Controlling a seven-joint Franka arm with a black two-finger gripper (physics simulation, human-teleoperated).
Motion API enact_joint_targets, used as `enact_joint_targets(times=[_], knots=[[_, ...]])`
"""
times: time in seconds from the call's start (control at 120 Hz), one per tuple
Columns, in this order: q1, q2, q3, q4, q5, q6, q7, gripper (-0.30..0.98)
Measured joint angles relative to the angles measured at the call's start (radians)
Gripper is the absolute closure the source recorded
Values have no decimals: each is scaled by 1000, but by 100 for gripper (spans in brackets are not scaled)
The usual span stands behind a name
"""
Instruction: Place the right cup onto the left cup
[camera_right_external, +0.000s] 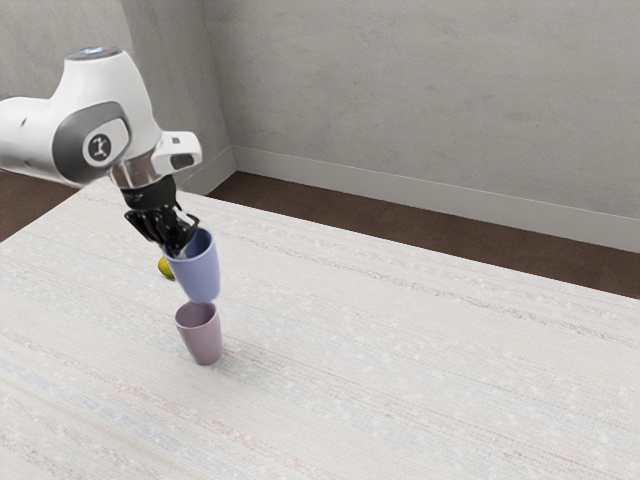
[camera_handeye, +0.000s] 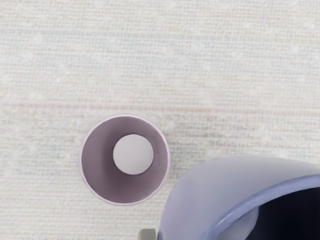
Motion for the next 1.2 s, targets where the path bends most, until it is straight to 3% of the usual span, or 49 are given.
enact_joint_targets(times=[0.242,1.092,1.2], knots=[[3,61,60,6,23,11,39,78],[0,249,80,23,24,139,100,78],[0,254,79,22,15,143,105,66]])
